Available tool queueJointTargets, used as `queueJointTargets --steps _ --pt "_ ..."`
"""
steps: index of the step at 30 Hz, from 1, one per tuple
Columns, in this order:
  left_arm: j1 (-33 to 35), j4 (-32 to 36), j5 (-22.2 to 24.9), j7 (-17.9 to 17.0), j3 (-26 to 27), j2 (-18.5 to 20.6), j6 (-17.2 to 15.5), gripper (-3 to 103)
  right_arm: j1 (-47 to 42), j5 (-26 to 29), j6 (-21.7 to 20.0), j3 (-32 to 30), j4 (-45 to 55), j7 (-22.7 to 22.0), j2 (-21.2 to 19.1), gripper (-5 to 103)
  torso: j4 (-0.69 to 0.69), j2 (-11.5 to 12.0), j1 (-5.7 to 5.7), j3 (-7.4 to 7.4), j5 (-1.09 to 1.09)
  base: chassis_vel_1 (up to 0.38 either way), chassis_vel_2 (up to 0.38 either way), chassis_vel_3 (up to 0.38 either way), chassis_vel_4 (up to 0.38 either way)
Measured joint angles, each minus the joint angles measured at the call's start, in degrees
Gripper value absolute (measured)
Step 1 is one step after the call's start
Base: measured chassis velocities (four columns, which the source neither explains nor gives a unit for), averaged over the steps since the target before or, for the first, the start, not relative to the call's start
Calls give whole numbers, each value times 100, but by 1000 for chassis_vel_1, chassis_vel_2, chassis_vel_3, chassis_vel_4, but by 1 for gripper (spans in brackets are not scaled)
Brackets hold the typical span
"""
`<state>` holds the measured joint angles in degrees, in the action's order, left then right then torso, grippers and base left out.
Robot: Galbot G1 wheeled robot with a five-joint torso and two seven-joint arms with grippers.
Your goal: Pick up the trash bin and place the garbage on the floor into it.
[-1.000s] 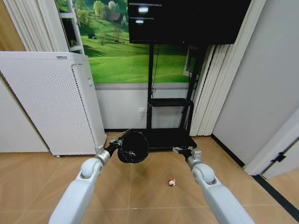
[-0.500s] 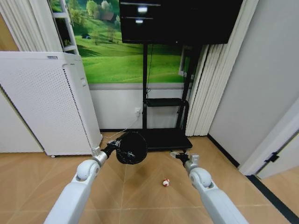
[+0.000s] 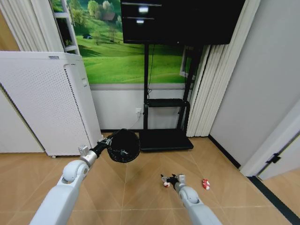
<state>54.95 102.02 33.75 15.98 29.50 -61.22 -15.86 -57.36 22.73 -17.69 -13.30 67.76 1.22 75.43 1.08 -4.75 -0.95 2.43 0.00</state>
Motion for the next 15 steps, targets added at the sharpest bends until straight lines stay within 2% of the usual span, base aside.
queueJointTargets --steps 6,8,15 --pt "-9 30 32 33 3 14 -3 7 261 -315 204 -22 -763 32 207 100 1 0 0 0 -1 0 0 0 0" --pt "-9 40 35 60 9 12 -3 7 440 -527 446 -84 -1202 17 318 100 1 0 0 0 0 0 0 0 0" --pt "39 104 59 106 53 13 -7 7 616 -670 549 -152 -1549 2 371 100 1 0 0 0 0 0 0 0 0"
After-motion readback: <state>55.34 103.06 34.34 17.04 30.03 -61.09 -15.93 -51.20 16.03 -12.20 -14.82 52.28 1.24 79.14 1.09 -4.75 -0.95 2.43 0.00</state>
